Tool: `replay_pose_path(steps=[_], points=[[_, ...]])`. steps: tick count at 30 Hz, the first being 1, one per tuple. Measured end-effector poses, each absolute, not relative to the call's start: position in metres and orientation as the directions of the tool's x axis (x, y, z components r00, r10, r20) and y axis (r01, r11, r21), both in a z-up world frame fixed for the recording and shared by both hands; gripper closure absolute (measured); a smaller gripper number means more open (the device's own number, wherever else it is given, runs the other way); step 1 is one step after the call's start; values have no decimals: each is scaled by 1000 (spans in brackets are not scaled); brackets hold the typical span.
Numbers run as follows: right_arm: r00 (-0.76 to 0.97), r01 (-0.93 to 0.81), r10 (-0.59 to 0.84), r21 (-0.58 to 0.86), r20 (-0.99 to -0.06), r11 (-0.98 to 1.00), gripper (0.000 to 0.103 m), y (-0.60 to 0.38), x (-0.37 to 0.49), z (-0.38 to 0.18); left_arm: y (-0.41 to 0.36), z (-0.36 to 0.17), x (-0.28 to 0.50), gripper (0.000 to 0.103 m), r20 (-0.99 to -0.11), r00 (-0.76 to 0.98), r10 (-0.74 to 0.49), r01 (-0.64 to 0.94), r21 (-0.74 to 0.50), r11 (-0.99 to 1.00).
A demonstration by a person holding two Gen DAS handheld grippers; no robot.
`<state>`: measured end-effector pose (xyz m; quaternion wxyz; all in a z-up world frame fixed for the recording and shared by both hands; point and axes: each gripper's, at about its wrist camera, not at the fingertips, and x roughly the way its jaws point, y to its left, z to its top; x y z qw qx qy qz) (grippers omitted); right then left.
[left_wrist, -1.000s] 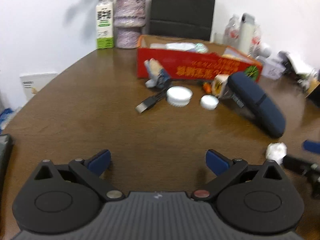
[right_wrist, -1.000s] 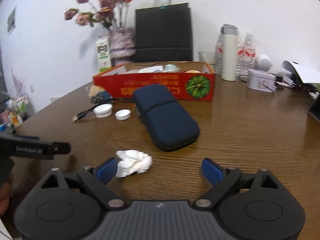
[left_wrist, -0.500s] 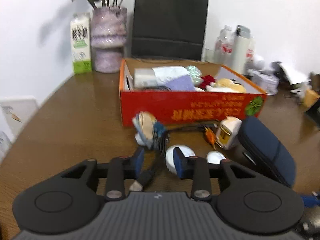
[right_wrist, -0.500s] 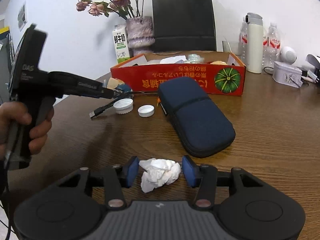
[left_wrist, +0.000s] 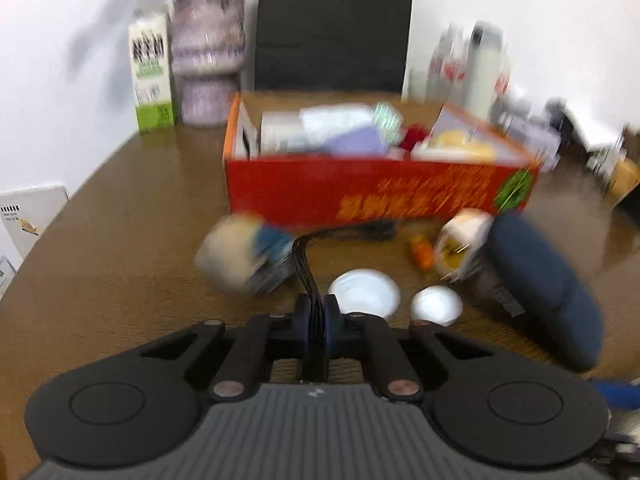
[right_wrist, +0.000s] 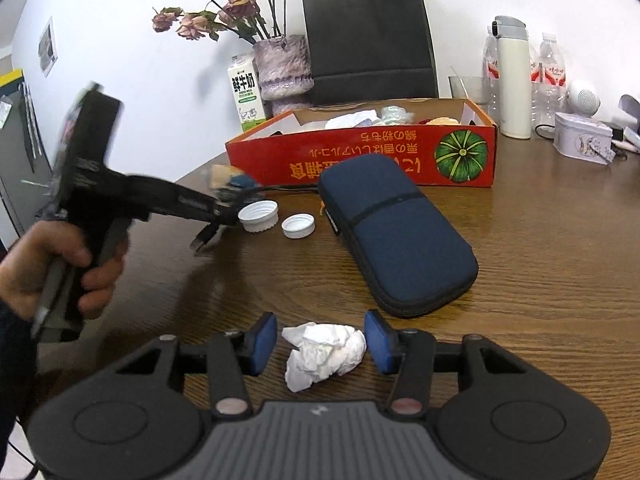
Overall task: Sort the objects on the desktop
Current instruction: 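Grasp the white tissue with the right tool while the left tool grasps the black multi-plug cable, then carry the tissue and cable into the cardboard box and open both tools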
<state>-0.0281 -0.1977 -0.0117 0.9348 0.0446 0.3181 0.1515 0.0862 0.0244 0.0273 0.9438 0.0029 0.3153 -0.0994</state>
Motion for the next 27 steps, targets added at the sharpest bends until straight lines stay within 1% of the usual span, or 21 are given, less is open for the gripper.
replay_pose_path(steps=[1, 2, 6, 8, 10, 11, 13, 14, 17, 20, 23, 27], points=[[753, -253, 306, 174, -583, 952, 73, -197, -28, -12, 24, 35, 77, 96, -565, 801, -195, 190, -69, 979], [754, -247, 300, 171, -584, 954, 76, -198, -28, -12, 24, 44, 67, 96, -534, 822, -201, 189, -77, 979], [756, -238, 300, 181, -581, 954, 81, -201, -28, -12, 31, 87, 34, 96, -418, 881, -221, 193, -108, 975], [766, -220, 295, 198, -572, 955, 83, -205, -29, -12, 38, 112, 12, 96, -358, 898, -257, 220, -141, 965], [791, -179, 251, 181, -558, 967, 85, -205, -33, -9, 44, 132, -14, 96, -300, 911, -283, 248, -151, 957], [801, -168, 238, 175, -549, 970, 85, -204, -37, -5, 47, 139, -24, 96, -280, 914, -293, 258, -156, 953], [823, -181, 257, 195, -506, 964, 85, -204, -50, 7, 56, 147, -44, 96, -256, 911, -325, 282, -190, 940], [834, -186, 256, 188, -488, 964, 85, -202, -55, 13, 59, 147, -51, 96, -254, 907, -336, 286, -214, 934], [864, -189, 238, 153, -444, 970, 85, -202, -68, 29, 59, 136, -66, 96, -287, 884, -369, 293, -276, 916], [875, -180, 238, 175, -420, 968, 85, -211, -74, 39, 49, 116, -73, 96, -341, 845, -411, 304, -326, 895], [886, -158, 216, 171, -409, 972, 85, -218, -78, 47, 32, 99, -76, 96, -381, 808, -450, 328, -343, 880], [901, -125, 184, 170, -393, 977, 85, -229, -83, 56, 19, 95, -76, 96, -377, 790, -483, 368, -339, 866]])
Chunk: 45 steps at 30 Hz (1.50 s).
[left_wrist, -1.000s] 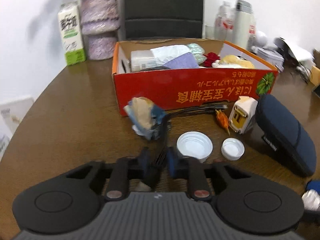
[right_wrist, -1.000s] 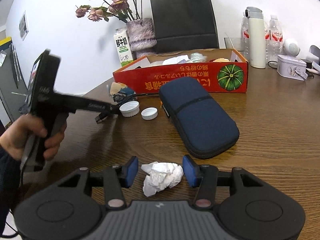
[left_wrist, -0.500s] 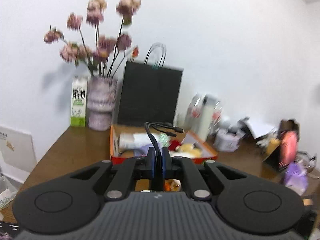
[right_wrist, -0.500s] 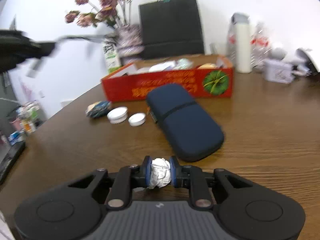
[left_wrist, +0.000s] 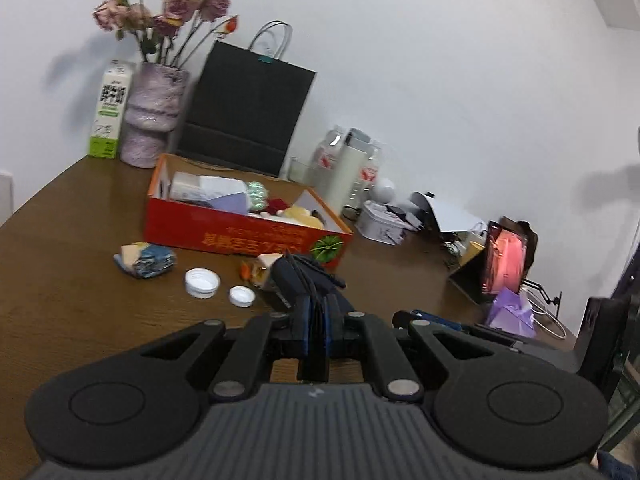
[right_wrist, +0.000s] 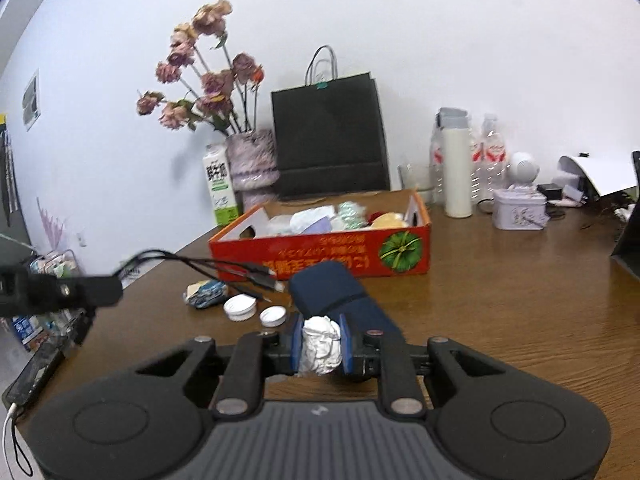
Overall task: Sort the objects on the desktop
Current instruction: 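Carry the tissue and cable into the cardboard box and open both tools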
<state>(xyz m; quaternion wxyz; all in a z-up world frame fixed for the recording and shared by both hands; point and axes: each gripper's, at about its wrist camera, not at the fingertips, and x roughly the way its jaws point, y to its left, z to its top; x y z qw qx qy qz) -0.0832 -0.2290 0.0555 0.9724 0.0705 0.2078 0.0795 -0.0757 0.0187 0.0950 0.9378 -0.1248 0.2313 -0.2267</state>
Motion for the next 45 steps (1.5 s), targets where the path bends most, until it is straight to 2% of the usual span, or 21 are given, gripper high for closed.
replay_pose_path(steps=[9, 15, 19, 21, 25, 29, 32, 33, 34, 36, 39, 40, 42, 43, 45], points=[[910, -130, 196, 196, -366, 972, 85, -244, -66, 69, 24, 108, -47, 96, -343, 817, -464, 353, -339, 872], [919, -211, 256, 176, -300, 962, 85, -246, -12, 106, 38, 142, 19, 96, -285, 877, -387, 299, -308, 903], [911, -245, 290, 179, -292, 953, 85, -246, 53, 131, 38, 157, 83, 96, -296, 891, -344, 263, -281, 923], [896, -259, 309, 190, -319, 947, 85, -244, 94, 136, 35, 157, 117, 96, -327, 881, -342, 256, -277, 926], [843, -248, 326, 229, -428, 941, 85, -240, 184, 125, 21, 139, 187, 96, -405, 867, -290, 214, -224, 951], [804, -178, 263, 208, -533, 962, 84, -239, 268, 90, 12, 97, 248, 95, -515, 826, -228, 187, -131, 974], [765, -141, 229, 191, -601, 971, 84, -237, 308, 61, 15, 71, 276, 94, -579, 781, -233, 191, -134, 972], [756, -128, 207, 170, -621, 977, 80, -234, 317, 55, 19, 65, 283, 88, -591, 771, -236, 176, -158, 972], [751, -114, 178, 140, -636, 984, 76, -231, 323, 48, 22, 61, 286, 73, -594, 766, -244, 175, -173, 969], [736, -84, 137, 112, -663, 990, 71, -227, 333, 41, 27, 59, 288, 51, -592, 765, -253, 171, -193, 966], [757, -55, 123, 124, -642, 991, 50, -232, 324, 44, 34, 67, 281, 48, -574, 777, -259, 156, -224, 962], [766, -59, 126, 126, -631, 990, 47, -233, 319, 47, 35, 71, 274, 43, -576, 779, -249, 144, -223, 964], [782, -58, 119, 120, -612, 991, 46, -235, 301, 57, 34, 80, 254, 36, -571, 793, -210, 104, -213, 972], [790, -62, 121, 118, -601, 991, 45, -236, 286, 60, 33, 85, 239, 27, -555, 807, -201, 97, -211, 973], [804, -81, 139, 124, -578, 989, 36, -239, 248, 66, 31, 91, 209, 16, -522, 823, -225, 121, -225, 967]])
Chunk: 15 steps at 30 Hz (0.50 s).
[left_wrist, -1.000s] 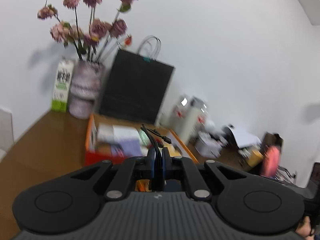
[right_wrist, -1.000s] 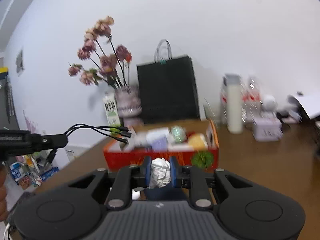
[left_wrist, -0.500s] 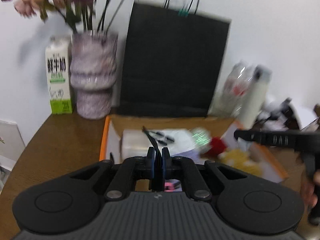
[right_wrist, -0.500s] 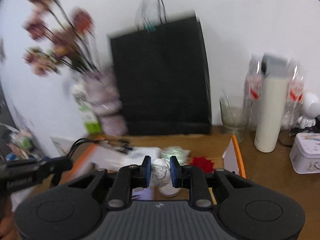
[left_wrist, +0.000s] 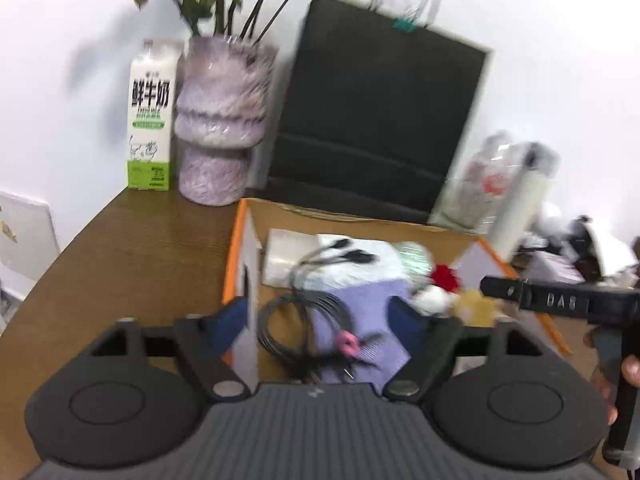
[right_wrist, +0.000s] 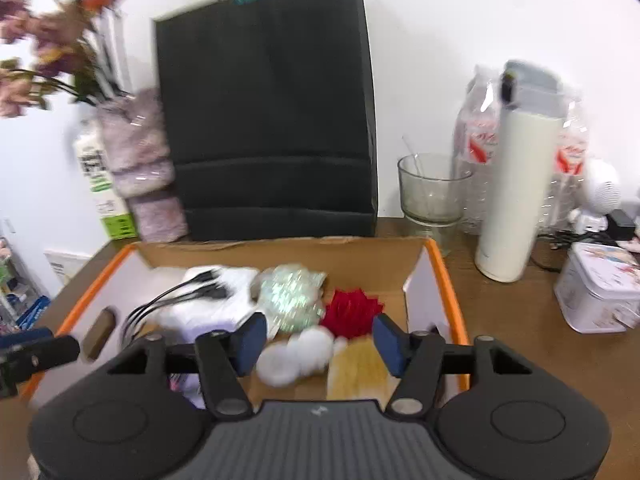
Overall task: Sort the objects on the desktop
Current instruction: 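Carry the tissue and cable into the cardboard box and open both tools, then move both open tools back over the table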
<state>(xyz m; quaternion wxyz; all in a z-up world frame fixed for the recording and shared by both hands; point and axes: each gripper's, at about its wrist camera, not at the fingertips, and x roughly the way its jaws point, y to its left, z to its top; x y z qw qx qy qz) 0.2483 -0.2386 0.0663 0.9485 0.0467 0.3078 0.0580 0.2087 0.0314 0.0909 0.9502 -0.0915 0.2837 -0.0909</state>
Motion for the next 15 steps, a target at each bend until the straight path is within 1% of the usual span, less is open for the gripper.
replay_pose_path(steps=[1, 4, 6, 9, 10, 12, 15], points=[[812, -99, 156, 131, -563, 986, 32, -240, 227, 68, 33, 91, 190, 14, -513, 825, -235, 124, -242, 962], [823, -142, 200, 147, -532, 979, 26, -241, 163, 70, 32, 87, 141, 9, -506, 823, -256, 128, -273, 953], [823, -149, 210, 155, -528, 977, 22, -240, 123, 65, 28, 83, 108, 5, -498, 828, -257, 129, -277, 952], [818, -149, 214, 162, -534, 975, 19, -238, 69, 48, 19, 73, 61, 0, -470, 844, -259, 166, -230, 959], [815, -148, 206, 149, -541, 978, 19, -238, 56, 42, 15, 66, 46, 0, -471, 844, -258, 182, -201, 963], [805, -127, 174, 121, -568, 984, 19, -236, 28, 28, 10, 52, 25, 0, -504, 821, -268, 213, -165, 963], [797, -110, 166, 131, -581, 985, 18, -238, -11, 15, 12, 33, 4, 0, -543, 796, -267, 209, -167, 964]])
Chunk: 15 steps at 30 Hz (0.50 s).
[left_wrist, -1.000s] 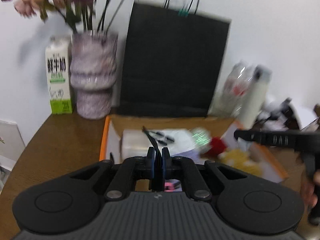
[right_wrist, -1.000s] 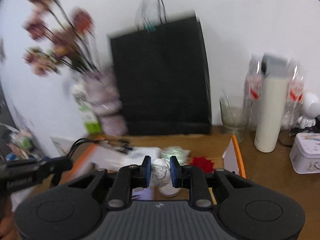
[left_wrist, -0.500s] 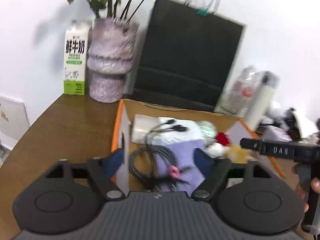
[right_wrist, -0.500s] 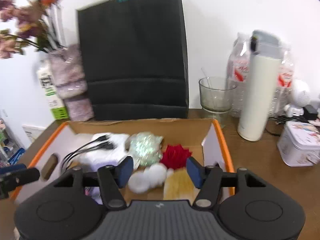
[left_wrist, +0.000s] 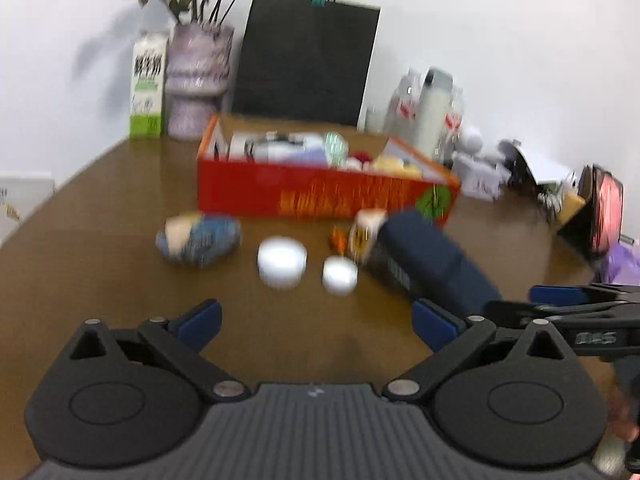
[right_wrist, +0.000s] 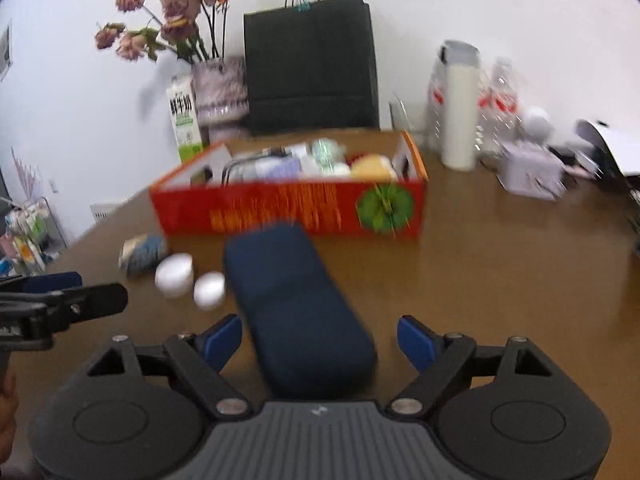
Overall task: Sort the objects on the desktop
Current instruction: 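Move both open tools back over the table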
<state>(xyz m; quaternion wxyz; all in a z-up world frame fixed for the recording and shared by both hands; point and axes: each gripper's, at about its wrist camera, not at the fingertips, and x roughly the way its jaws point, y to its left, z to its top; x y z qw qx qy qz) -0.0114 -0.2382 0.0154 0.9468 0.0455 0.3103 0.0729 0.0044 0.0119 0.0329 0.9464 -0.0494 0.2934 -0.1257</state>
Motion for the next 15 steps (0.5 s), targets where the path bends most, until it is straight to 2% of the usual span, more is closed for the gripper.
replay_pose_path(steps=[5, 10, 15], points=[[786, -122, 187, 148, -589, 981, 18, -235, -57, 2, 20, 14, -18, 0, -594, 764, -253, 178, -182, 967], [794, -96, 174, 162, -582, 982, 13, -233, -72, -5, 23, 10, -28, 0, -590, 775, -227, 150, -177, 973], [792, -61, 177, 213, -585, 975, 12, -241, -73, -9, 13, 9, -29, 0, -605, 765, -219, 178, -128, 976]])
